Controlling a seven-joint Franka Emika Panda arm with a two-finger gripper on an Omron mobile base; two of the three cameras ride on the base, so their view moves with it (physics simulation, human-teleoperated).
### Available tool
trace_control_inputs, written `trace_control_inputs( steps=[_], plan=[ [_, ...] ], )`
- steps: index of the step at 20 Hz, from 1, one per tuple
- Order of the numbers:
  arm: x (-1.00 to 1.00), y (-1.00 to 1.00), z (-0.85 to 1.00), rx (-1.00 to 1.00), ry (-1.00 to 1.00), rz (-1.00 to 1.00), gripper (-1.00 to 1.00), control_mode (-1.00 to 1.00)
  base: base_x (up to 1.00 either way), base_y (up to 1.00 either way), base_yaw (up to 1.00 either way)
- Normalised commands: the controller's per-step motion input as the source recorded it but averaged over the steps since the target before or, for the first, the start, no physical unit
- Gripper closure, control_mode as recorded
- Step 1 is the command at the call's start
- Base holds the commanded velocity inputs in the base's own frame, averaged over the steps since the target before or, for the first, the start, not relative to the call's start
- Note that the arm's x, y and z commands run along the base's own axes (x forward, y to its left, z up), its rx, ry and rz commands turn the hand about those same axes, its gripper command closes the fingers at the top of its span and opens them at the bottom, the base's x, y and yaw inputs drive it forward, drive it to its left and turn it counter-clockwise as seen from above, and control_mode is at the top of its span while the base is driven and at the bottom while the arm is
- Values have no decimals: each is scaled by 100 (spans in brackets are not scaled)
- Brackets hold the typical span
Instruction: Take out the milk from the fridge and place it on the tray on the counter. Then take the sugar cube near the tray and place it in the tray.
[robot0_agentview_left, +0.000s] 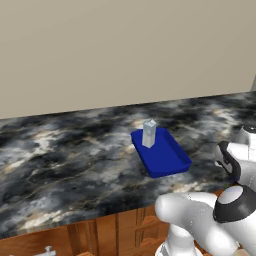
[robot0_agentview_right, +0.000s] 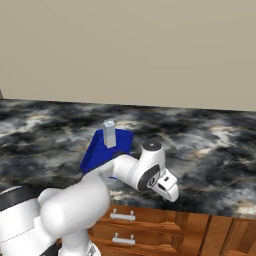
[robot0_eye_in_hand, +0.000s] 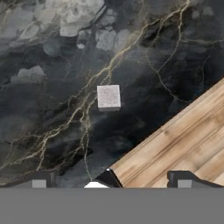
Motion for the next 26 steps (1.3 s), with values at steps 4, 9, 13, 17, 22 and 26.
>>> trace_control_inputs(
  steps=[4,9,13,17,22,26],
  plan=[
    [31,-41,-24,3,0,2,-100,-100,0,0,0],
    [31,-43,-18,2,0,1,-100,-100,0,0,0],
    [28,-7,-17,0,0,0,-100,-100,0,0,0],
    [7,0,-3,0,0,0,-100,-100,0,0,0],
    [10,0,-14,0,0,0,-100,-100,0,0,0],
    [0,2,-14,0,0,0,-100,-100,0,0,0]
  ],
)
